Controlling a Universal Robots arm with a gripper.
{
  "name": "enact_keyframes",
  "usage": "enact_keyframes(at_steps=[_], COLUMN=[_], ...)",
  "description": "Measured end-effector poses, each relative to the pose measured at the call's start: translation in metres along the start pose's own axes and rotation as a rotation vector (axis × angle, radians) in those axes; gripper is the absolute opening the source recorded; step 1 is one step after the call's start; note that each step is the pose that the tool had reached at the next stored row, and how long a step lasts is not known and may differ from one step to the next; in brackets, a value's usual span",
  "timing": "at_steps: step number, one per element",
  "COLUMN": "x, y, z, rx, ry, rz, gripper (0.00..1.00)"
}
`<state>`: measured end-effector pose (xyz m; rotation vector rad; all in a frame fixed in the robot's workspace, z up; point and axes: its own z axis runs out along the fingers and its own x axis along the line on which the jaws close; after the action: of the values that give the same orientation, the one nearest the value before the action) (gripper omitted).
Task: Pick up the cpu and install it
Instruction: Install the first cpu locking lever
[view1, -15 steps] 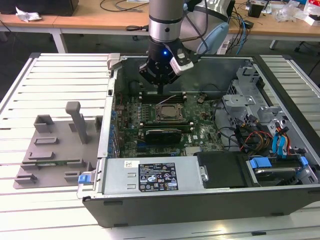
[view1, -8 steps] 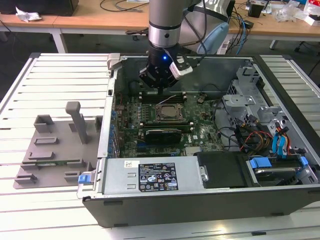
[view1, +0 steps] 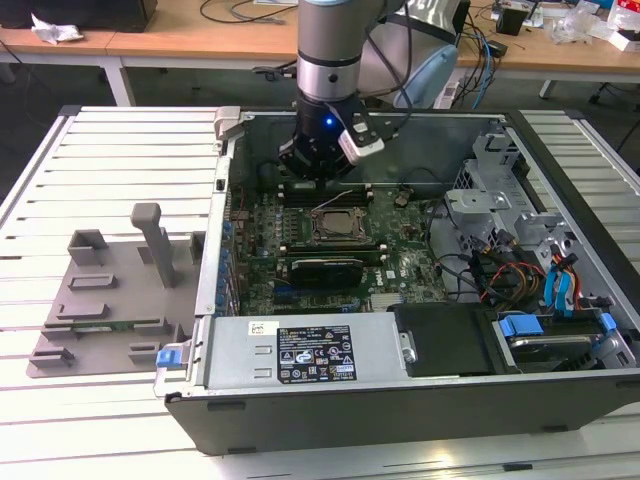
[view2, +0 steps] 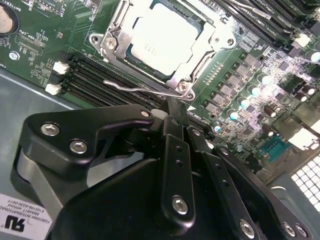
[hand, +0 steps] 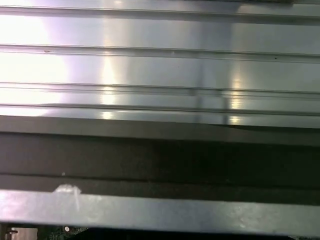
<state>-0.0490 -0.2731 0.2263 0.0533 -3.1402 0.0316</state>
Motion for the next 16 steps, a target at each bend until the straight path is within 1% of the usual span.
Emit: enact_keyframes(at_steps=[1, 5, 6, 10, 14, 16], x=[0.0000, 0.0000, -0.0013, -0.0108, -0.0253, -0.0280], y=[0.0001, 0.0013, 0.0031, 0.0039, 0.0036, 0.0036], z=[0.0019, 0.0051, 0.0065, 0.0101, 0.0163, 0.0176], rx=[0.0000, 0.0000, 0.0000, 0.0005, 0.0012, 0.0013], ry=[-0.0001, 0.0000, -0.0001, 0.0001, -0.0001, -0.0002], rz=[0.000, 0.000, 0.000, -0.003, -0.010, -0.011], gripper=[0.11, 0.11, 0.11, 0.11, 0.11, 0.11])
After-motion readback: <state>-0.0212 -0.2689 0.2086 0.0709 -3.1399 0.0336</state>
